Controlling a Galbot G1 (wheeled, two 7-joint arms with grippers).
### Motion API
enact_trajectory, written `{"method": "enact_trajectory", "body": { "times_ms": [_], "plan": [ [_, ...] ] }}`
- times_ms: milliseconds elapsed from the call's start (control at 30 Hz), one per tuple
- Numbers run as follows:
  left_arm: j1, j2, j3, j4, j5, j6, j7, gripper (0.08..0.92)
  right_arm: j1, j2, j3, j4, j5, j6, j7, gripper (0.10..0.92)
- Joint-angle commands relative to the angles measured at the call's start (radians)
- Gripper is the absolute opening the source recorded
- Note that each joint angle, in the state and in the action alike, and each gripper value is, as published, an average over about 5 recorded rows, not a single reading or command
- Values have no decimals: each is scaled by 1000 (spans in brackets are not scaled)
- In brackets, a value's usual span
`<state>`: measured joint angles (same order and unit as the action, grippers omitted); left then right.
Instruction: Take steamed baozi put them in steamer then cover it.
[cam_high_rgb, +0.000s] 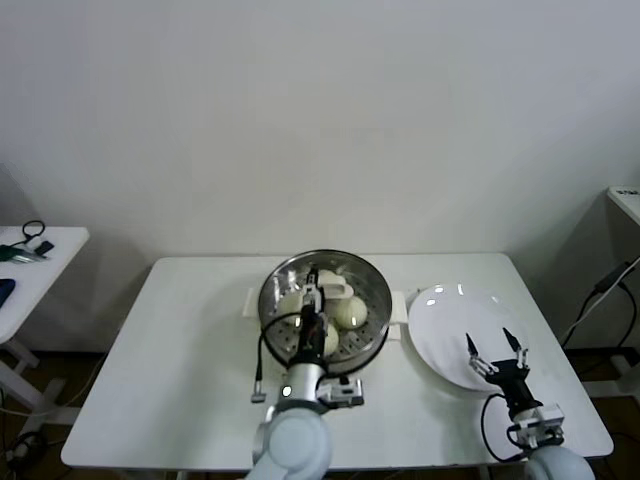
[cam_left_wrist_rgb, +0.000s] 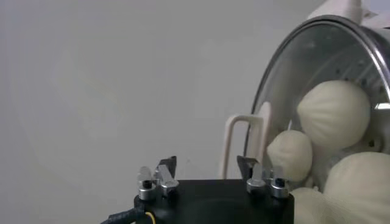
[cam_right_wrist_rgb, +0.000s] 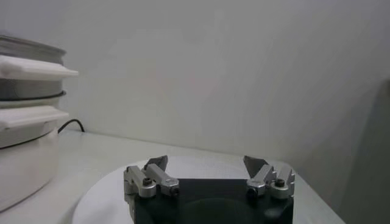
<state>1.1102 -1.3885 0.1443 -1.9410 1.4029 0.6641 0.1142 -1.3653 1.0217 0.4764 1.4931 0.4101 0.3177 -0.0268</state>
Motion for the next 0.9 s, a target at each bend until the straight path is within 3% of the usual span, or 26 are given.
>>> {"method": "enact_trajectory", "body": {
  "times_ms": [33, 233, 467, 700, 900],
  "plan": [
    [88, 93, -38, -190, -211, -62, -99, 702, -3, 3, -19, 15, 14, -16, 43, 823],
    [205, 121, -146, -251, -395, -231, -232, 815, -6, 8, -31, 23, 7, 10, 59, 823],
    [298, 107, -402, -285, -750, -428, -389, 823, -1, 21, -28, 34, 9, 41, 70, 823],
    [427, 77, -799, -256, -1370, -621, -246, 823, -1, 28, -36, 22, 12, 77, 68, 823],
    [537, 110, -846, -86, -1601, -797, -188, 823, 2, 24, -45, -2, 35, 111, 66, 823]
  ]
}}
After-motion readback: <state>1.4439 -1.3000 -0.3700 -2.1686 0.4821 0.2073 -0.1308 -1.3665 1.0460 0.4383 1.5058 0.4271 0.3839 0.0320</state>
